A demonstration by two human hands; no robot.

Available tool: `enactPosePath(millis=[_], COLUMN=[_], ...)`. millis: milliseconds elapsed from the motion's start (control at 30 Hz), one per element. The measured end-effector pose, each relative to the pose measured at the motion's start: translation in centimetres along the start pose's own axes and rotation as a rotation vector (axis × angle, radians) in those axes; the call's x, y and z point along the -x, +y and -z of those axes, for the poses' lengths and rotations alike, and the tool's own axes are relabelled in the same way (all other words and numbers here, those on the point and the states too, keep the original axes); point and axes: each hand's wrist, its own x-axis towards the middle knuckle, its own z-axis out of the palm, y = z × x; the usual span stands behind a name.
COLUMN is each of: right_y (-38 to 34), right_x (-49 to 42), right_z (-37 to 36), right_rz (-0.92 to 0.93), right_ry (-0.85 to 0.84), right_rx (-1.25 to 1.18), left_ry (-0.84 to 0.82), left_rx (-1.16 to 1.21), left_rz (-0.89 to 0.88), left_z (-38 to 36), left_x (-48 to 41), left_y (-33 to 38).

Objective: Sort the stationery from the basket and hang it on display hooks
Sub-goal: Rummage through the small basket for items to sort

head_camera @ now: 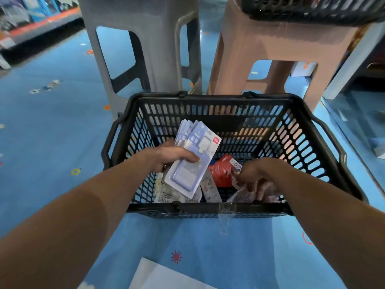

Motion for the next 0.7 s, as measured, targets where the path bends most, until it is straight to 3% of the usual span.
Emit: enactPosePath(millis=[167, 367, 500, 700], right_y=[-0.8, -2.2, -2.4, -1.9], right_x=[0.2, 2.6, 4.1, 6.3], right_z=[1.4, 2.5, 3.5, 3.4], right_rz=[0.068, 0.056, 0.197, 0.635], right_ry=[0.223, 0.718, 0.800, 0.816], right_rx=[-0.097, 0.099, -0.169, -0.654], left_ry=[-0.006, 0.058, 0.096, 0.156], left_rx=[0.001, 0.003, 0.042, 0.103], left_rz=[0.007, -0.071, -0.092, -0.171], left_z=[-0.1, 0.1, 0.4, 1.1], left_x=[-0.3, 1.4, 2.7, 4.5], left_y=[-0.1, 1.0, 1.8, 2.4])
